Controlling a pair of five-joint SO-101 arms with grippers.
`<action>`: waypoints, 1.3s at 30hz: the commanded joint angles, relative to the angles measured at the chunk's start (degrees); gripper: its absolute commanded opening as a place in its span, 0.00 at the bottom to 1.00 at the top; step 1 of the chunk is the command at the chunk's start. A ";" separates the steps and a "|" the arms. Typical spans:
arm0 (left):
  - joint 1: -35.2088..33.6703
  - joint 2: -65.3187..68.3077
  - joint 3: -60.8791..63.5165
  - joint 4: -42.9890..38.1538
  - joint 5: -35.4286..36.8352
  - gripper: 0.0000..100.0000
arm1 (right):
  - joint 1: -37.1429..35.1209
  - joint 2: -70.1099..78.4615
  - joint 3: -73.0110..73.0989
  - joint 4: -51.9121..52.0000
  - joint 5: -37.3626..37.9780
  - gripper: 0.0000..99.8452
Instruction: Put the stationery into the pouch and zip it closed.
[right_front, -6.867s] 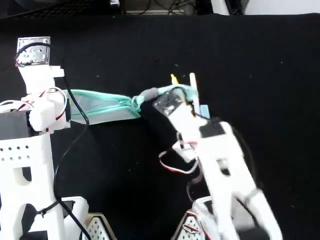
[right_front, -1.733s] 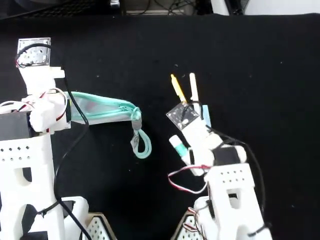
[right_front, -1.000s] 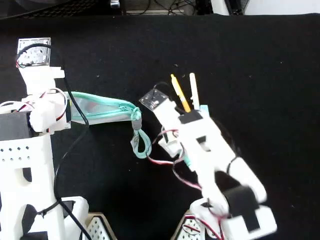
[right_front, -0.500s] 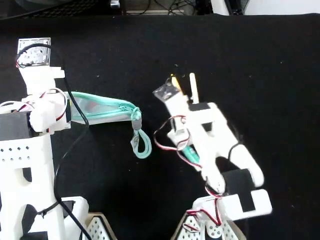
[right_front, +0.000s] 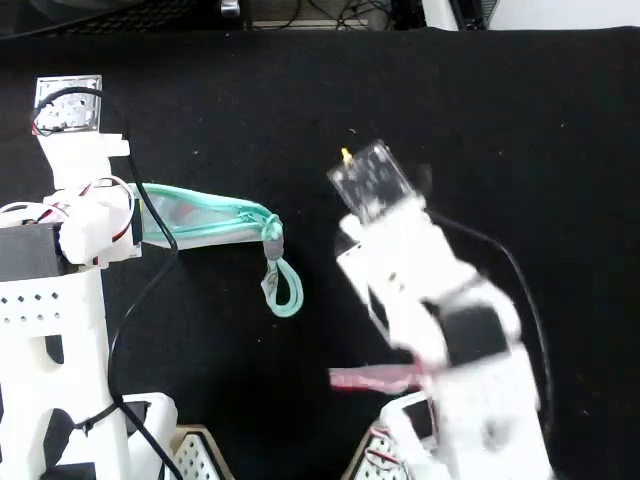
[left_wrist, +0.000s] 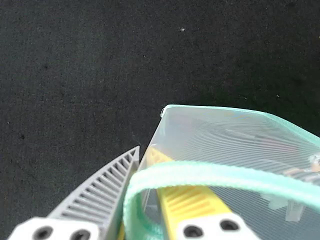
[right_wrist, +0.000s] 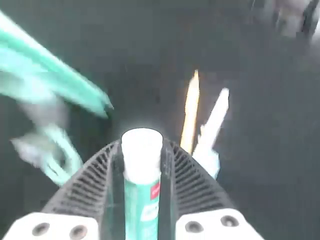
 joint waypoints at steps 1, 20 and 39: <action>0.31 0.97 1.54 -0.62 -0.62 0.03 | -9.58 -6.64 -6.64 -4.57 -4.66 0.02; 0.31 0.97 2.51 -0.62 -0.53 0.03 | -30.07 2.77 4.70 -56.18 -7.21 0.01; 0.13 0.97 2.33 -0.62 -0.53 0.03 | -26.37 5.49 15.16 -50.20 -7.12 0.06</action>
